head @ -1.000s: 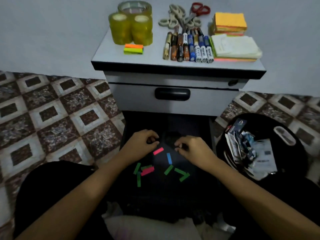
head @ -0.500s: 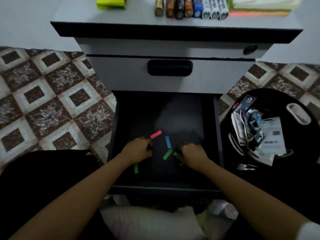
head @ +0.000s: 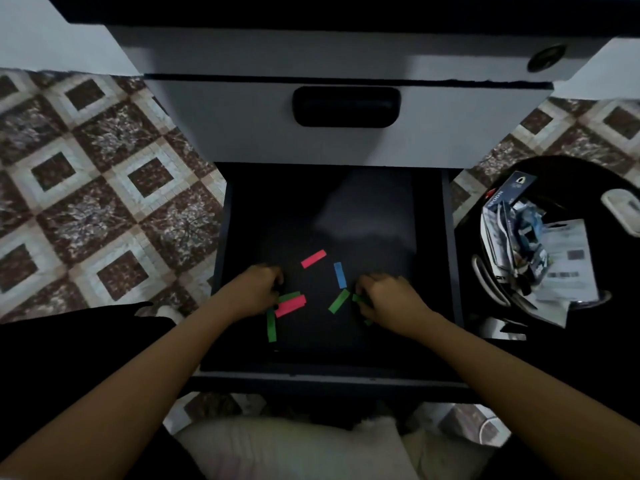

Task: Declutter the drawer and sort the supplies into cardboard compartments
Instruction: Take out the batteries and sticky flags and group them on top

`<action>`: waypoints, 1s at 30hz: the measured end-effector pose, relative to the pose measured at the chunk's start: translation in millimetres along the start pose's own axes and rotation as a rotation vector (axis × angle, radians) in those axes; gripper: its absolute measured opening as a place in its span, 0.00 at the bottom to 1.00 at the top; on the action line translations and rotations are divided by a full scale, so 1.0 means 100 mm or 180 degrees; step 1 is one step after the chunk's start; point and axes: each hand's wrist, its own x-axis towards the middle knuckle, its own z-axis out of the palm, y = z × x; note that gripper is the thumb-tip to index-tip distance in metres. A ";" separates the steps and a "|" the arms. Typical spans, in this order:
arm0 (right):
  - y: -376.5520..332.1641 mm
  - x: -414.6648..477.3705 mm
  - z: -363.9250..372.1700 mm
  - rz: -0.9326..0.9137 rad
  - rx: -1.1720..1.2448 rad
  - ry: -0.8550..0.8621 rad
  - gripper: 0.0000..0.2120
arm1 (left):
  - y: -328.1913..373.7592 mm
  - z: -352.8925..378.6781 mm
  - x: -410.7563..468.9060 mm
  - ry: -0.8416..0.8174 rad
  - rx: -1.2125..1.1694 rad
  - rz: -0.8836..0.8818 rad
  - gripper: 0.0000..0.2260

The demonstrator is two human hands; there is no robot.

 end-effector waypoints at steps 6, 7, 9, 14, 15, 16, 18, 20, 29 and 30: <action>0.09 -0.07 -0.15 -0.0339 -0.0473 0.0043 0.15 | -0.02 0.02 -0.05 -0.0093 0.0302 0.0092 0.09; 0.10 -0.09 -0.16 -0.0414 -0.0616 -0.0034 0.15 | -0.03 0.03 -0.07 -0.0192 0.0453 0.0165 0.09; 0.10 -0.15 -0.13 -0.0529 -0.0844 -0.0196 0.15 | -0.02 0.06 -0.12 -0.0381 0.0834 0.0316 0.15; 0.13 -0.23 0.02 -0.0706 -0.1161 -0.0274 0.18 | 0.03 0.14 -0.23 -0.0150 0.1638 0.0526 0.23; 0.14 -0.23 0.06 -0.0688 -0.1166 -0.0249 0.17 | 0.04 0.14 -0.23 -0.0071 0.1672 0.0569 0.23; 0.15 -0.23 0.08 -0.0646 -0.1140 -0.0213 0.17 | 0.04 0.15 -0.23 -0.0011 0.1662 0.0593 0.22; 0.17 -0.22 0.11 -0.0537 -0.1049 -0.0160 0.17 | 0.04 0.15 -0.22 0.0045 0.1554 0.0582 0.21; 0.18 -0.21 0.11 -0.0429 -0.0965 -0.0158 0.16 | 0.06 0.16 -0.22 0.0067 0.1444 0.0564 0.20; 0.12 -0.17 0.11 -0.0402 -0.0502 -0.0189 0.08 | 0.13 0.26 -0.18 0.0369 0.0935 0.0628 0.12; 0.10 -0.15 0.09 -0.0438 -0.0444 -0.0196 0.08 | 0.13 0.26 -0.18 0.0380 0.0854 0.0663 0.11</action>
